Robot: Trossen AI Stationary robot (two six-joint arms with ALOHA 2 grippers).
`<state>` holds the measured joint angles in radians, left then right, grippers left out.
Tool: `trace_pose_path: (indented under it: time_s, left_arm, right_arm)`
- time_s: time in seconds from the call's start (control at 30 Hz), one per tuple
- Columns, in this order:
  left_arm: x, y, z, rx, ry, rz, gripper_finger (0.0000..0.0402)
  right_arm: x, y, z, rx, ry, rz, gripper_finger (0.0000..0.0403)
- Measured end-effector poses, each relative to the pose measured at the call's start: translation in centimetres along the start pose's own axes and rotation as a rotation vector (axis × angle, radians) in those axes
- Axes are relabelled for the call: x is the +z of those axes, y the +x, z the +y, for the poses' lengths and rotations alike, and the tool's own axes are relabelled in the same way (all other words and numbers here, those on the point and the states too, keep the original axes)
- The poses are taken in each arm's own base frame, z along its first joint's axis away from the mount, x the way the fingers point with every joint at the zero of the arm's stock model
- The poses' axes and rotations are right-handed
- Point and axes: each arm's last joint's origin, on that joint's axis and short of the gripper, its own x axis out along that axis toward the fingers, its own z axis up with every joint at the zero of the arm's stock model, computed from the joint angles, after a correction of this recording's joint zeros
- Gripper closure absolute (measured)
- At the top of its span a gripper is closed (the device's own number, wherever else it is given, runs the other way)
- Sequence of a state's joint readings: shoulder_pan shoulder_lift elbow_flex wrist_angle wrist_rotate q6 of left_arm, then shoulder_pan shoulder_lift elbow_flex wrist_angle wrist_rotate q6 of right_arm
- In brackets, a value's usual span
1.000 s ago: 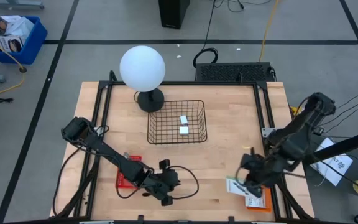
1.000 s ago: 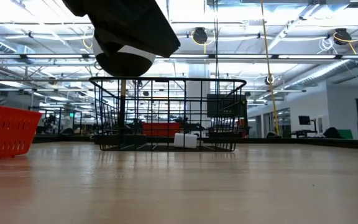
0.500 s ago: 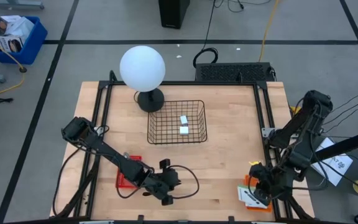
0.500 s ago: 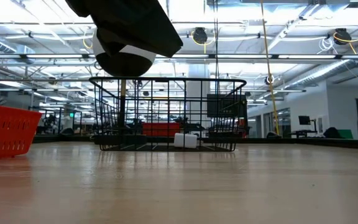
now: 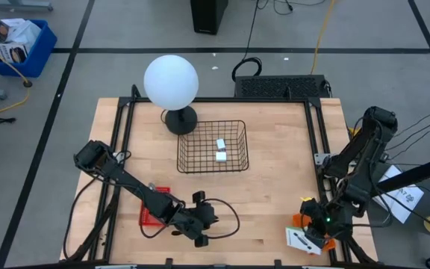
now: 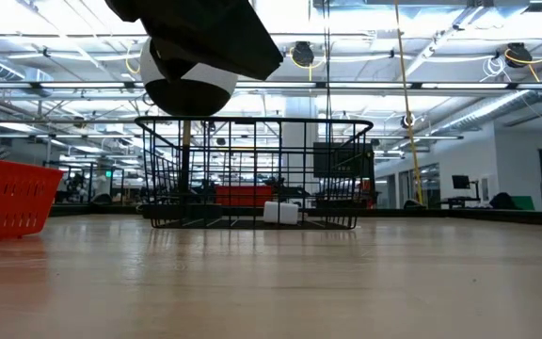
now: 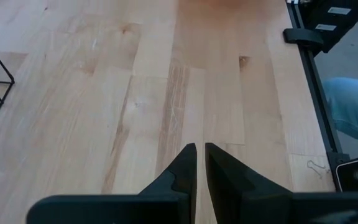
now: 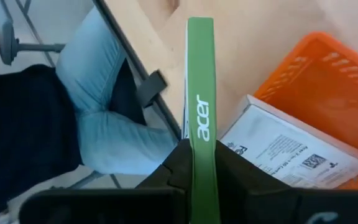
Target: Pick and place items into bin
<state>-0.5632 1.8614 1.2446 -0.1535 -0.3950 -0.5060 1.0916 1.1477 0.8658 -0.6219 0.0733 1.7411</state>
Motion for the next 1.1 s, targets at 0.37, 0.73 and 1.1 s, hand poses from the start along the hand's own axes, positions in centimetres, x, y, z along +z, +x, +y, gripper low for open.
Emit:
trace_pose_path:
  time_s: [0.37, 0.73, 1.1]
  left_arm:
    - [0.1, 0.1, 0.1, 0.002, 0.003, -0.002, 0.0364]
    - [0.1, 0.1, 0.1, 0.002, 0.011, -0.001, 0.0364]
    - [0.1, 0.0, 0.1, 0.001, 0.020, -0.001, 0.0364]
  right_arm:
    - [0.5, -3.9, -1.4, 0.063, 0.167, 0.015, 0.0372]
    - [1.1, -7.3, -4.2, -0.008, 0.411, 0.049, 0.0372]
    - [1.2, -11.1, -3.7, -0.100, 0.469, 0.080, 0.0372]
